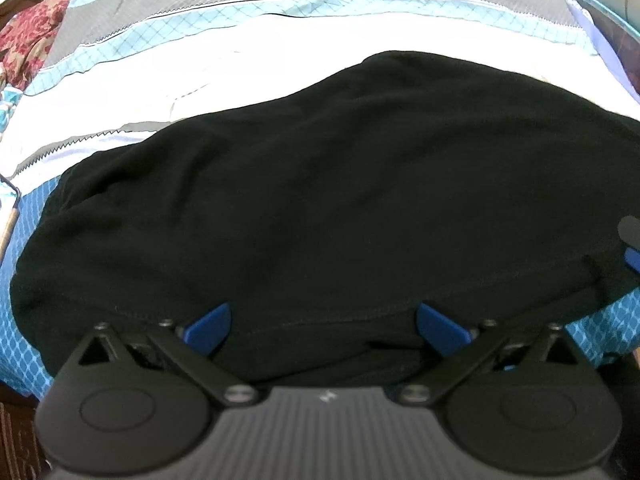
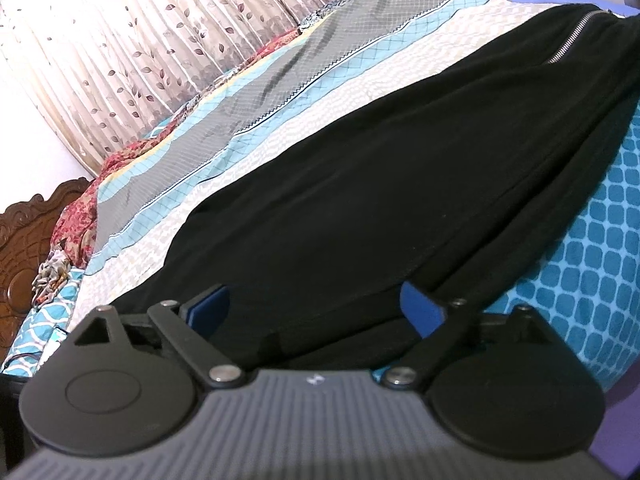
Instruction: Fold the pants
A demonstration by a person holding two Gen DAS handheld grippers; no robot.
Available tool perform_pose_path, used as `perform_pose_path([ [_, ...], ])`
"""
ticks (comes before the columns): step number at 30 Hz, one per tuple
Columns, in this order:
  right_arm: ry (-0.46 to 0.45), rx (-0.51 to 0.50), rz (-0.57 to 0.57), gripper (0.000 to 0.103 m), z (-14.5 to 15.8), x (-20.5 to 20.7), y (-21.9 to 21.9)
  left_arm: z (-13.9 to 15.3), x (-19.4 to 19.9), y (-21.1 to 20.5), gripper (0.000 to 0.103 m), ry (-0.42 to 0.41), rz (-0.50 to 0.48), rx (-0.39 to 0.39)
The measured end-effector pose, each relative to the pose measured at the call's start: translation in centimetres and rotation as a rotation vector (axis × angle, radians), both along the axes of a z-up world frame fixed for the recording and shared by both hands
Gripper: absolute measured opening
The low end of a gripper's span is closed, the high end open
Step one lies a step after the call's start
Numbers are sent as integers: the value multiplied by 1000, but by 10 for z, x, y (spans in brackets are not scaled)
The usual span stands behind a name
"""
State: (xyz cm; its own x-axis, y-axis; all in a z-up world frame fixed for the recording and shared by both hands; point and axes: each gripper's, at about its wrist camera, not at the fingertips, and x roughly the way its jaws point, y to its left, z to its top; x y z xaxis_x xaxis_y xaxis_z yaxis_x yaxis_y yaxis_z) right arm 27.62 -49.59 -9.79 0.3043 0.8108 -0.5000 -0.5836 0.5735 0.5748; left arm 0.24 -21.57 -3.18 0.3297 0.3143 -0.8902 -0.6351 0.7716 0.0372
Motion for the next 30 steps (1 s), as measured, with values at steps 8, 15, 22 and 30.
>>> perform_pose_path([
  [8, 35, 54, -13, 98, -4, -1, -6, 5, 1, -5, 103, 9, -8, 28],
  [15, 14, 46, 10, 98, -1, -3, -6, 17, 10, -22, 103, 17, -31, 101],
  [22, -107, -26, 16, 98, 21, -19, -5, 38, 23, -34, 103, 11, -50, 152],
  [30, -170, -23, -37, 97, 44, -20, -21, 68, 37, -46, 103, -32, -75, 167],
])
